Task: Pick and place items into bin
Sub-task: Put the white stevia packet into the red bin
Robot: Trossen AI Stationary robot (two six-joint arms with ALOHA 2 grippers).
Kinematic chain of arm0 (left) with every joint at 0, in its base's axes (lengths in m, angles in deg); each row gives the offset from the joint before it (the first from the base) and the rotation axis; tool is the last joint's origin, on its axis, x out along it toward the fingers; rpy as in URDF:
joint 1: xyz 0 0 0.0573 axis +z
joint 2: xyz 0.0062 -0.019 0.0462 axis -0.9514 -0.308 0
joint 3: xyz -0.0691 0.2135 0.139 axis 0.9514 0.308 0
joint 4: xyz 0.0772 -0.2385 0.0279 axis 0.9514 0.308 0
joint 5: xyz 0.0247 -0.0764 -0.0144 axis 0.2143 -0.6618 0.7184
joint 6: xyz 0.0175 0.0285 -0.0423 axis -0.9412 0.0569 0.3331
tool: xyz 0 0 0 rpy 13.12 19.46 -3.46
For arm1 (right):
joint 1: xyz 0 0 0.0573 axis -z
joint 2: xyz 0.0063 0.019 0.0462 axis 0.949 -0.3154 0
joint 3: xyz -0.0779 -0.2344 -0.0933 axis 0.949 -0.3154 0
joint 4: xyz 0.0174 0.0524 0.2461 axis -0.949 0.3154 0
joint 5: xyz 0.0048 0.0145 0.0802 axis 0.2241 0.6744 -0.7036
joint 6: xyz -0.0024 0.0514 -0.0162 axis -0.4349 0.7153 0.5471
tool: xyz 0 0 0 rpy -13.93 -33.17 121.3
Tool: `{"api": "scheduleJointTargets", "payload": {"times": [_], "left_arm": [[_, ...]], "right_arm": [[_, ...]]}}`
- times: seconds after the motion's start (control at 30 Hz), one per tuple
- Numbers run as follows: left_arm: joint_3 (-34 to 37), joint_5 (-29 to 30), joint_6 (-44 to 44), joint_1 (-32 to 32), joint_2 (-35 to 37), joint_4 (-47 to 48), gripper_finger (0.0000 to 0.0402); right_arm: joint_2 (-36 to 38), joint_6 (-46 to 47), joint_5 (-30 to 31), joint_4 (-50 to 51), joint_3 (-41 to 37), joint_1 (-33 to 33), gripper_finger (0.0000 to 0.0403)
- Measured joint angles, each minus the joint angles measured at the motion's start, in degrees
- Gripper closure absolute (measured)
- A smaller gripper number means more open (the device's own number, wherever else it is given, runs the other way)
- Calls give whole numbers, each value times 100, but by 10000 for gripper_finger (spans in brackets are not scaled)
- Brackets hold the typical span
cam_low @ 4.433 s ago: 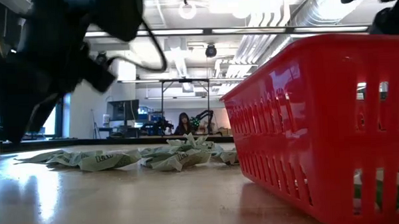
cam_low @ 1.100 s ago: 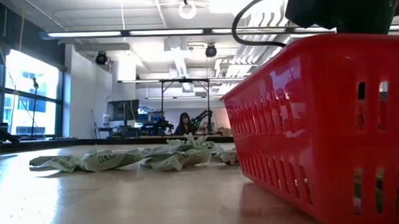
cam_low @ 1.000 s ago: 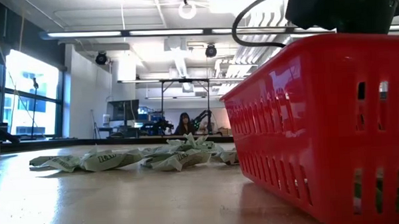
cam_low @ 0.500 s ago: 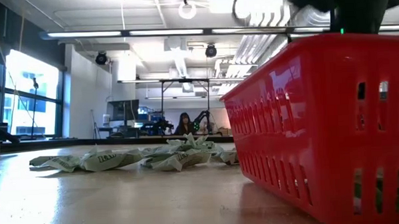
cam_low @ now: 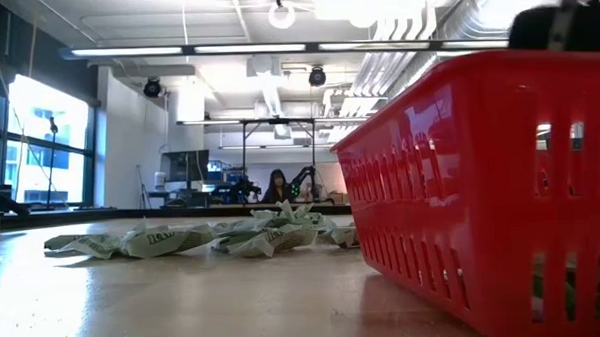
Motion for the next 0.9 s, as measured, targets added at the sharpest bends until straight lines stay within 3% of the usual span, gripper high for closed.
{"api": "scheduleJointTargets", "payload": {"times": [0.17,0.3,0.47,0.57,0.67,0.8,0.9], "left_arm": [[0,925,303,2,0,265,135],[2,950,473,1,0,792,135],[4,923,1025,17,-63,1256,135],[179,939,1245,175,-205,1309,135],[642,735,1602,601,-365,1011,135],[1403,23,1836,1404,-627,-130,135],[1715,-338,1812,1815,-776,-907,135]], "right_arm": [[-686,491,-97,-612,-11,-227,371],[-948,823,-378,-900,-9,-253,316],[-877,718,-233,-922,-9,-346,229],[-594,546,437,-866,-7,-495,197],[-261,425,1311,-453,-7,-678,191],[197,662,2224,588,-7,-876,191],[421,916,2389,1267,-7,-928,189]]}}
